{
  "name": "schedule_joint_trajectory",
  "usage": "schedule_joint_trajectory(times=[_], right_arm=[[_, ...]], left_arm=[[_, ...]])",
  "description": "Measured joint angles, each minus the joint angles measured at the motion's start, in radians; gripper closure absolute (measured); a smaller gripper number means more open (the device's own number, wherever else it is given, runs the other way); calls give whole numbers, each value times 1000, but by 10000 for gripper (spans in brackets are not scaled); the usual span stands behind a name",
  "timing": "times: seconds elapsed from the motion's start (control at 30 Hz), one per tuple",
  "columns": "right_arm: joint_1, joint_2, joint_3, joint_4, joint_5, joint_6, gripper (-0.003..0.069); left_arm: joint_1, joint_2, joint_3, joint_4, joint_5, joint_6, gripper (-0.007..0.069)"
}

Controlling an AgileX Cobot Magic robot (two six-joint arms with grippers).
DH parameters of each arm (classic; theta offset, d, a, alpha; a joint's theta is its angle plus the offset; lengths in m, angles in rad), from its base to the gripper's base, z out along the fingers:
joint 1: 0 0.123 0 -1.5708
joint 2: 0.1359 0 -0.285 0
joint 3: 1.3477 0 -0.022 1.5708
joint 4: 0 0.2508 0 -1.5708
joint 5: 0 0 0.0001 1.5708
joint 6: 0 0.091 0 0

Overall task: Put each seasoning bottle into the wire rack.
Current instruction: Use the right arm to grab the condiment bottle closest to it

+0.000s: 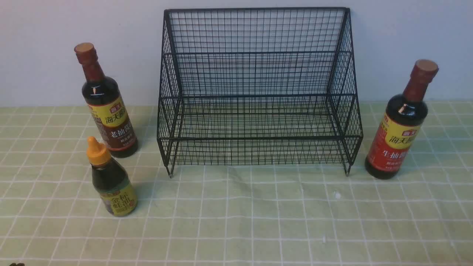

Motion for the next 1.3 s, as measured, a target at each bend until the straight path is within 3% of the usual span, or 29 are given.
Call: schedule_joint_trajectory(times=[0.7, 0.9, 1.3], right_arm=[[0, 0, 4, 22, -25, 20, 672], [0, 0, 10, 232, -294, 118, 672], [2, 0, 5, 346, -458, 163, 672]], left_arm=[[0, 0, 0, 0, 0, 0, 631], [0, 0, 0, 0, 0, 0, 631], [0, 0, 0, 0, 0, 0, 631]])
